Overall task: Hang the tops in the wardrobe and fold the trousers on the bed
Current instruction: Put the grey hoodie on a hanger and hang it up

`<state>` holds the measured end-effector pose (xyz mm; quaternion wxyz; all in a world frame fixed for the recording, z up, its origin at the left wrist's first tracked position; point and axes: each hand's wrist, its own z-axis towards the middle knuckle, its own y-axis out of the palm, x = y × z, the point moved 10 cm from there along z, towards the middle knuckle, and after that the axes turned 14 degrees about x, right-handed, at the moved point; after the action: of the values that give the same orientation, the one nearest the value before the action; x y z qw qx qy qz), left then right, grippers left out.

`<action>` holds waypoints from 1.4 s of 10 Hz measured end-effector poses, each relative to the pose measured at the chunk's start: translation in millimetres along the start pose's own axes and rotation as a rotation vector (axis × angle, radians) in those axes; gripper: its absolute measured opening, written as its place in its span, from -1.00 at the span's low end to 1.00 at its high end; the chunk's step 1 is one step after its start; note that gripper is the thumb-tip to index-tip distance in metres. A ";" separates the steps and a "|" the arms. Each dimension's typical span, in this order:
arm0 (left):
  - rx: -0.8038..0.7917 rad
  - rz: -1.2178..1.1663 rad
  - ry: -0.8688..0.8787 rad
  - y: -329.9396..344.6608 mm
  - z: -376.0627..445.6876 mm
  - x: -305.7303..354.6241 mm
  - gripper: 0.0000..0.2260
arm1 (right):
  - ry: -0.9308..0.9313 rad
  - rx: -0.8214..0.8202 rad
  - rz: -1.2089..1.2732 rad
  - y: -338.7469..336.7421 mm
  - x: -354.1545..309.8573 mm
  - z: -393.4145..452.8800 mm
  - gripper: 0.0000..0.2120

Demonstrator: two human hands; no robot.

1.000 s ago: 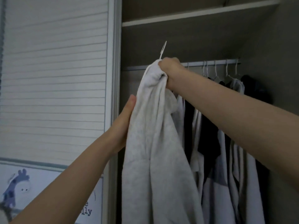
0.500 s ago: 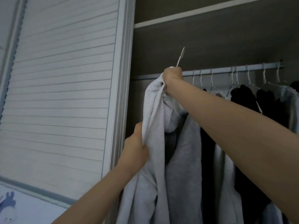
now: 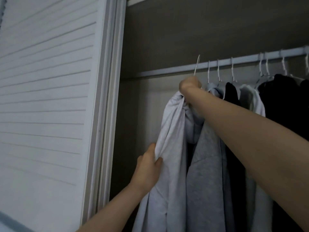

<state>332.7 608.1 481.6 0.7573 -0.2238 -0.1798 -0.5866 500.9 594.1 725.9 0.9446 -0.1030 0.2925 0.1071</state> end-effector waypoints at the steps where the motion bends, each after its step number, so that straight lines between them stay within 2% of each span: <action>1: -0.028 -0.008 -0.016 14.0 -10.4 -5.5 -0.82 | -0.139 -0.036 -0.236 3.6 3.6 -5.6 -0.66; 2: -0.057 -0.041 -0.047 22.9 -24.8 -9.8 -0.82 | -0.222 -0.040 -0.302 1.1 0.7 -16.5 -0.69; 4: -0.046 -0.041 -0.048 15.8 -50.4 -5.1 -0.68 | -0.329 -0.093 -0.307 -10.0 3.3 -69.7 -0.47; 5: -0.068 -0.012 -0.039 5.7 -71.0 3.1 -0.63 | -0.462 -0.091 -0.381 -24.3 5.0 -109.6 -0.56; 7: 0.027 0.132 0.049 -36.9 -105.7 31.8 -0.55 | -0.610 -0.167 -0.336 -66.8 1.7 -168.8 -0.52; 8: 0.026 0.195 -0.010 -58.2 -128.4 35.7 -0.51 | -0.638 -0.211 -0.317 -93.5 2.5 -207.2 -0.44; 9: 0.061 0.285 -0.084 -88.3 -156.1 35.0 -0.48 | -0.659 -0.248 -0.275 -116.0 2.4 -250.5 -0.43; 11: 0.125 0.401 -0.214 -167.2 -220.2 46.8 -0.59 | -0.715 -0.341 -0.087 -155.3 -2.2 -349.7 -0.45; 13: 0.182 0.548 -0.290 -243.4 -309.9 65.0 -0.70 | -0.682 -0.595 0.183 -168.7 11.7 -472.5 -0.46; 14: 0.214 0.671 -0.385 -275.9 -373.3 65.6 -0.71 | -0.667 -0.738 0.292 -171.2 26.8 -538.8 -0.48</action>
<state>85.2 291.5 240.2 0.8784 -0.2956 -0.2954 -0.2320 281.6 295.7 297.9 0.8625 -0.3475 -0.0703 0.3610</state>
